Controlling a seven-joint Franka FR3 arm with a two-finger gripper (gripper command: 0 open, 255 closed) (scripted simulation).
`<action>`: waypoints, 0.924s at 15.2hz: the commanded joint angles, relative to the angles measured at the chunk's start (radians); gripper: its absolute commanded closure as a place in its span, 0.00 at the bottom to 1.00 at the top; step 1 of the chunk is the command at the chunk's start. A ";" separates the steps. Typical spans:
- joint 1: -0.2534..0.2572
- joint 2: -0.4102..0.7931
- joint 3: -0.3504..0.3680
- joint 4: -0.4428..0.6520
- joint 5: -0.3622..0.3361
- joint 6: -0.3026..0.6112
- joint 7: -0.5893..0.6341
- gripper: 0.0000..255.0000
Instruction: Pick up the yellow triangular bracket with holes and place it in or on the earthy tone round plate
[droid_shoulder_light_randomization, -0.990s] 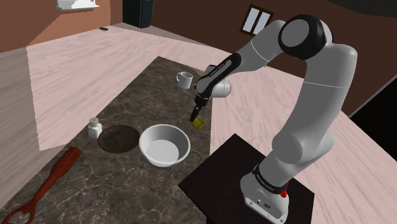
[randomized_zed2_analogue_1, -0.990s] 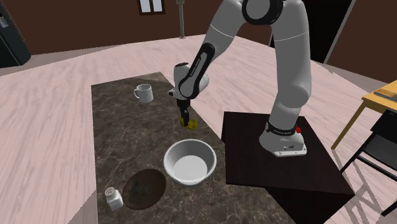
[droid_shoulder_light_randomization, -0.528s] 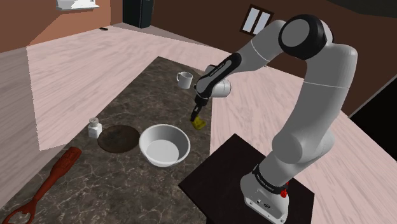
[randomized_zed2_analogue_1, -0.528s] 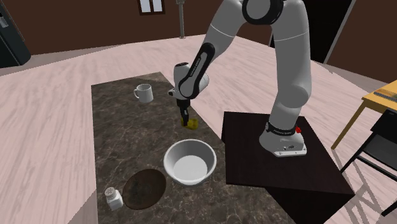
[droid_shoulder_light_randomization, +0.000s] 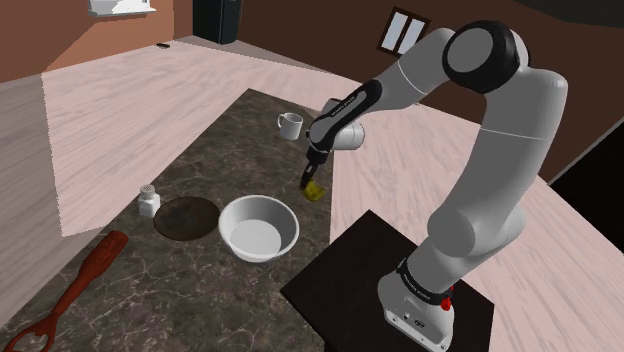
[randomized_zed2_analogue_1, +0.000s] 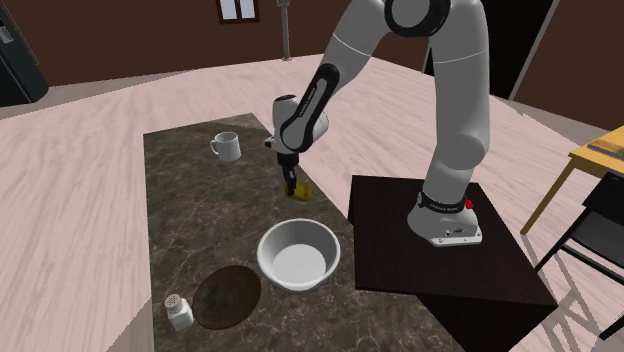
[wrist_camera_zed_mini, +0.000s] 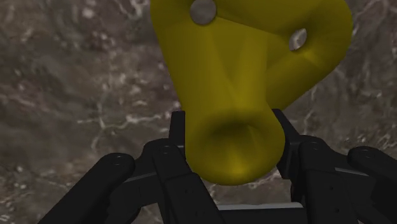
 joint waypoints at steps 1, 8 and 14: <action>-0.003 -0.024 0.002 -0.004 0.003 -0.022 -0.001 1.00; -0.009 -0.116 0.009 -0.009 0.014 -0.108 -0.002 1.00; -0.013 -0.189 0.013 -0.005 0.023 -0.185 -0.003 1.00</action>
